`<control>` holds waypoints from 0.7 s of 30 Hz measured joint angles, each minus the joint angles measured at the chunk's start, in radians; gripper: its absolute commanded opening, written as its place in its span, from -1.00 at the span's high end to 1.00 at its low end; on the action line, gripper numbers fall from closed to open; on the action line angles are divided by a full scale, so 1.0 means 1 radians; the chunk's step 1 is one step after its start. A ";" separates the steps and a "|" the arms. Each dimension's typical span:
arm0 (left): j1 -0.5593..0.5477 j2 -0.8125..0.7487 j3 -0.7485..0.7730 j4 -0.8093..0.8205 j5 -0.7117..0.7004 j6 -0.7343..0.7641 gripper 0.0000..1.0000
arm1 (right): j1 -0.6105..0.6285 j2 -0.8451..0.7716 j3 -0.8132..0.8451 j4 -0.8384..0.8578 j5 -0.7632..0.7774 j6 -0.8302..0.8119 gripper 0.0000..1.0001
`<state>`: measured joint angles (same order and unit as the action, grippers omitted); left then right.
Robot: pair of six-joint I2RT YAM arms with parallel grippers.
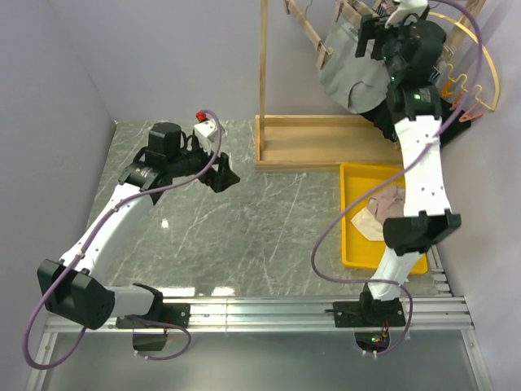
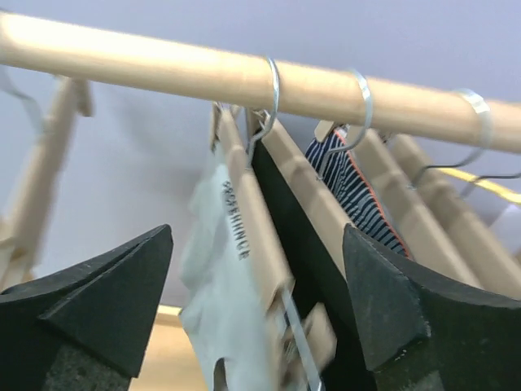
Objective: Clip the underwear to the hanger
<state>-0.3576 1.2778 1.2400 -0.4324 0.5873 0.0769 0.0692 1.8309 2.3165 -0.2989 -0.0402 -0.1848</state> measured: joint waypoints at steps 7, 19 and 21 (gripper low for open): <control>0.053 0.068 0.045 -0.045 -0.012 -0.109 -0.99 | 0.000 -0.229 -0.133 -0.070 -0.039 -0.001 -0.94; 0.149 0.198 0.124 -0.105 -0.142 -0.192 -0.99 | -0.002 -0.614 -0.634 -0.319 -0.370 0.013 -0.95; 0.166 0.219 0.105 -0.111 -0.148 -0.188 -0.99 | -0.002 -0.651 -0.784 -0.338 -0.399 0.026 -0.96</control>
<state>-0.1917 1.4967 1.3445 -0.5430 0.4397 -0.1116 0.0673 1.1801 1.5322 -0.6369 -0.4397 -0.1593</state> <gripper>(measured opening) 0.994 0.976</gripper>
